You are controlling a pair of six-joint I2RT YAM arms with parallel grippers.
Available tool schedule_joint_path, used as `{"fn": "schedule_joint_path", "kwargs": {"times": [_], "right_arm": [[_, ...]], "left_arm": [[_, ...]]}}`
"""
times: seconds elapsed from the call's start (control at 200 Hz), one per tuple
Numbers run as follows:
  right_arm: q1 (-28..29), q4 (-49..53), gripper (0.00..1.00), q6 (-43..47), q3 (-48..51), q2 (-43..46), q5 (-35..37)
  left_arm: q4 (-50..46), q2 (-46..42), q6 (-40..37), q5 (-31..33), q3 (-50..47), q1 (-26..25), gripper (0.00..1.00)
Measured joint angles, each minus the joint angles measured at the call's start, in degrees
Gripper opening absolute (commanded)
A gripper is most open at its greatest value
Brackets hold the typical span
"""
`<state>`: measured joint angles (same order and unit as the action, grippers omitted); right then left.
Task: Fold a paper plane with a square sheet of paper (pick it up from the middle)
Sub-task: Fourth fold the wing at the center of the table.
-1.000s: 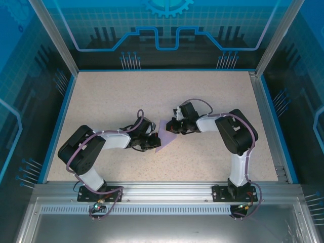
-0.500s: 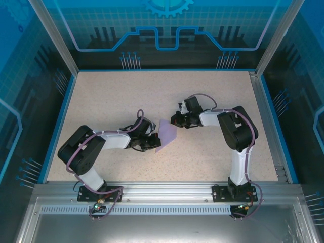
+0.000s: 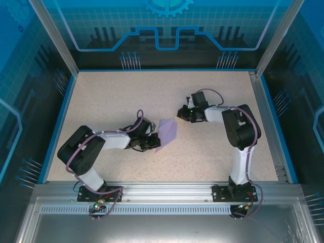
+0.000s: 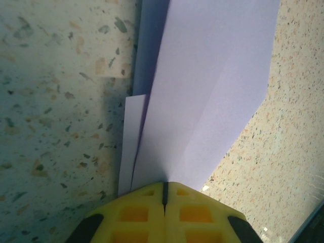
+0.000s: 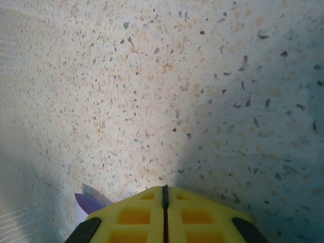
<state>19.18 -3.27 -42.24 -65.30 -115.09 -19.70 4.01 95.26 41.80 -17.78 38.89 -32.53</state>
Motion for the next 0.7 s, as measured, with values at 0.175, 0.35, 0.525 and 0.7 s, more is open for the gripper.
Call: {"fn": "schedule_joint_path", "kwargs": {"times": [0.175,0.35,0.525,0.7], "right_arm": [[1.2,0.2,0.07,0.3,0.1,5.6,-1.3],[7.2,-3.6,0.06,-1.1,2.4,7.5,-4.5],[11.2,-5.3,0.05,-3.6,6.3,6.3,-6.3],[11.7,-5.9,0.04,-4.7,8.6,4.9,-6.3]], "left_arm": [[0.0,0.0,0.0,0.0,0.0,0.0,0.00],[0.0,0.0,0.0,0.0,0.0,0.0,0.00],[-0.7,0.0,0.0,0.0,0.4,0.0,0.00],[-1.7,0.0,-0.2,0.0,0.8,0.0,0.00]]}}
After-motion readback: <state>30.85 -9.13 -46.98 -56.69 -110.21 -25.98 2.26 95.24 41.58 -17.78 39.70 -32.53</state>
